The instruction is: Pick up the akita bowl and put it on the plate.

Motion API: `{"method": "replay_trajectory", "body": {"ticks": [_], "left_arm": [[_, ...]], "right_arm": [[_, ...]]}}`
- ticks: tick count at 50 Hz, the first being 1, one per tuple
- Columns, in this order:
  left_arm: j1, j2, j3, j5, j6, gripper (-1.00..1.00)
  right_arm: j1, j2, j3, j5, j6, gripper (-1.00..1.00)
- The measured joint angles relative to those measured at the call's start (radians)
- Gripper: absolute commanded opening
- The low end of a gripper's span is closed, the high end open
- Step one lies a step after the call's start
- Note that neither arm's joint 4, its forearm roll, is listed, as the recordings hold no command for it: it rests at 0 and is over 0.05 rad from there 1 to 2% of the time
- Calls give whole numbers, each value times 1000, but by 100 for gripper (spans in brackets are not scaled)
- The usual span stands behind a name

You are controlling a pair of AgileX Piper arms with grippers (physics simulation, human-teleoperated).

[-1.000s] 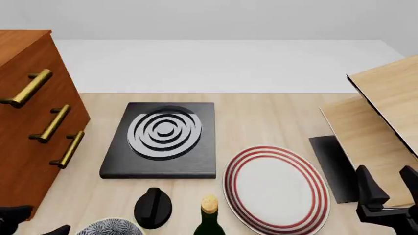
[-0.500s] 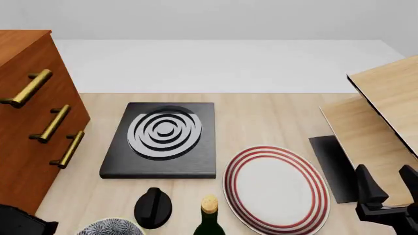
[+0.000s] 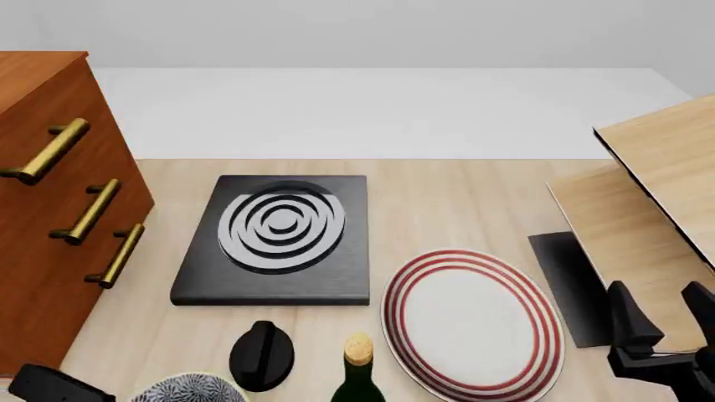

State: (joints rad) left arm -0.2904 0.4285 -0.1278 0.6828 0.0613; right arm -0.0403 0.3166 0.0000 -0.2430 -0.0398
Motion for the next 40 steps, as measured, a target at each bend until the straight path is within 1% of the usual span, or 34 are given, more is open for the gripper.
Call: {"method": "replay_trajectory", "body": {"ticks": [12,22,30,31,40], "left_arm": [[-1,39,50,-72,-12,100],[-4,96,93,-154,-26,100],[-8,137,106,-201,-40,100],[-8,140,106,-205,-41,-100],[-14,131,106,-202,-70,-100]], "right_arm": [[0,4,0,-2,-4,100],[1,17,0,-14,-6,100],[1,31,0,-27,-8,100],[1,34,0,-29,-8,100],[1,53,0,-45,-10,100]]}}
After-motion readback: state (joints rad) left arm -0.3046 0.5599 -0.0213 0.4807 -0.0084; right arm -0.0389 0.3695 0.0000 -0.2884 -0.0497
